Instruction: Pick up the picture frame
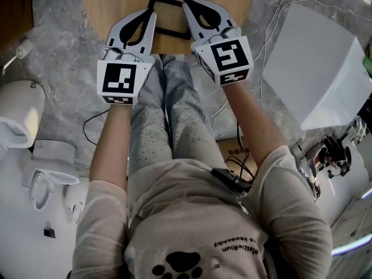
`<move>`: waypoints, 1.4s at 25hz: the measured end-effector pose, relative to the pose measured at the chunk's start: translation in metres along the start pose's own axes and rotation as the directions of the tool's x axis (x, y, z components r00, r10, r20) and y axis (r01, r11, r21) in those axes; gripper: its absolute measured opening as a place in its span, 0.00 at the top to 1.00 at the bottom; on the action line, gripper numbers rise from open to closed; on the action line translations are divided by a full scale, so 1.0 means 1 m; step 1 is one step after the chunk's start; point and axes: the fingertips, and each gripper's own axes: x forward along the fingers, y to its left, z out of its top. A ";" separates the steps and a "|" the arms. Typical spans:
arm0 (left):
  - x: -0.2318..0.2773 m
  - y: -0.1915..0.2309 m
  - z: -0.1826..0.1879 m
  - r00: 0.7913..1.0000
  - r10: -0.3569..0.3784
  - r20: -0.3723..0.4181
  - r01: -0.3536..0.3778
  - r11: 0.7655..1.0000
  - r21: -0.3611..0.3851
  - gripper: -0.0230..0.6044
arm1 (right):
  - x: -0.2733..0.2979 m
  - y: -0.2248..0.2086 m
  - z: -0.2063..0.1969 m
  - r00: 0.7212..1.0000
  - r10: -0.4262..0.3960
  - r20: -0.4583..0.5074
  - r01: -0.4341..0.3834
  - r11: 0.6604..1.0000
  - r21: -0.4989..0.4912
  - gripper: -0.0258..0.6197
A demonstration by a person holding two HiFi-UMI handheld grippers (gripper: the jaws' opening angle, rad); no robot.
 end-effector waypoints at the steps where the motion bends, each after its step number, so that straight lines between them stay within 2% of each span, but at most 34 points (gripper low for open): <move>1: 0.002 0.000 -0.003 1.000 -0.002 -0.008 0.001 1.000 -0.002 0.95 | 0.002 0.000 -0.003 1.000 0.004 -0.008 -0.004 1.000 -0.004 0.95; 10: 0.013 -0.001 -0.029 0.998 -0.020 -0.064 0.019 1.000 -0.016 0.95 | 0.022 0.000 -0.034 0.992 0.043 -0.118 -0.046 0.999 -0.023 0.94; 15: 0.018 -0.001 -0.044 0.995 -0.030 -0.098 0.028 0.999 -0.024 0.95 | 0.031 0.001 -0.051 0.977 0.083 -0.194 -0.089 0.996 -0.027 0.93; 16: 0.019 -0.001 -0.048 0.994 -0.032 -0.107 0.030 0.999 -0.025 0.95 | 0.033 0.001 -0.054 0.974 0.086 -0.208 -0.095 0.995 -0.032 0.92; 18: 0.020 -0.001 -0.053 0.992 -0.035 -0.121 0.031 0.999 -0.031 0.95 | 0.038 0.001 -0.059 0.967 0.094 -0.238 -0.104 0.994 -0.032 0.85; 22: 0.024 -0.002 -0.063 0.989 -0.045 -0.143 0.039 0.998 -0.050 0.95 | 0.045 -0.001 -0.074 0.942 0.105 -0.319 -0.126 0.991 -0.045 0.83; 29: 0.027 -0.009 -0.069 0.984 -0.068 -0.162 0.059 0.997 -0.057 0.95 | 0.056 0.001 -0.092 0.888 0.133 -0.440 -0.207 0.970 -0.126 0.76; 35: 0.027 -0.016 -0.075 0.982 -0.080 -0.174 0.070 0.996 -0.061 0.95 | 0.064 0.003 -0.101 0.838 0.142 -0.526 -0.311 0.918 -0.247 0.76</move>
